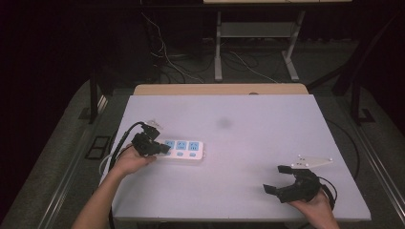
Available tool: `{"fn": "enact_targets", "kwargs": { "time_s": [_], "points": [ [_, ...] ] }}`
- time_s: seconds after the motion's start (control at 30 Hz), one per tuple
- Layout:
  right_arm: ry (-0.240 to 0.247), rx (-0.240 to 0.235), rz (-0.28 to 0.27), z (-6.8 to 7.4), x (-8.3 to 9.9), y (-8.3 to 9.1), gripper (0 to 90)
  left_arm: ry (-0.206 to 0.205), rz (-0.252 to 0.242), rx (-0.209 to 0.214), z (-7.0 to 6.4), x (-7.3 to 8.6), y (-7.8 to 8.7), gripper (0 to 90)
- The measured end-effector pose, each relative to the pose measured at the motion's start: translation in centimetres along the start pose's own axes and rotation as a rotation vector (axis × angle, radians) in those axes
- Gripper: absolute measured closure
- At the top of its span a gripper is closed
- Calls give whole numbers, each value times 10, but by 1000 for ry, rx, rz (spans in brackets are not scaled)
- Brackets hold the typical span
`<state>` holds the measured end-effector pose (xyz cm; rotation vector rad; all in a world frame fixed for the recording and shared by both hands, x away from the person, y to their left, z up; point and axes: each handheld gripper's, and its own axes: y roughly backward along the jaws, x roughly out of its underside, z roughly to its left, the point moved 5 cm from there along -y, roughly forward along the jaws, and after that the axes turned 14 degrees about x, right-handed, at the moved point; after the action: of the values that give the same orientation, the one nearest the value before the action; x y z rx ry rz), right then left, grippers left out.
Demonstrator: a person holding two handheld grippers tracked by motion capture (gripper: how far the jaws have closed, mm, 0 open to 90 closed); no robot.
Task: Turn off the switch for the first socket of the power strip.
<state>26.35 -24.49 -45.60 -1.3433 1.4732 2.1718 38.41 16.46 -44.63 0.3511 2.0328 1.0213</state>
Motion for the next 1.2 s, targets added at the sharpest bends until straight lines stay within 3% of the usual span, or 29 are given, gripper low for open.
{"fn": "enact_targets", "kwargs": {
  "time_s": [0.53, 0.6, 0.7, 1.2],
  "points": [
    [-7, 4, -1, -2, 0, 0, 36, -14, -5, 1, 0, 0, 0, 894],
    [-9, 4, -1, -2, 0, 0, 36, -13, -31, 23, -1, -2, 4, 894],
    [-10, 5, -2, -3, 0, 1, 36, -27, -15, 15, -2, -1, 4, 894],
    [-13, 1, -4, -3, 0, 1, 36, -52, -42, -7, -11, -10, 12, 893]
  ]
}}
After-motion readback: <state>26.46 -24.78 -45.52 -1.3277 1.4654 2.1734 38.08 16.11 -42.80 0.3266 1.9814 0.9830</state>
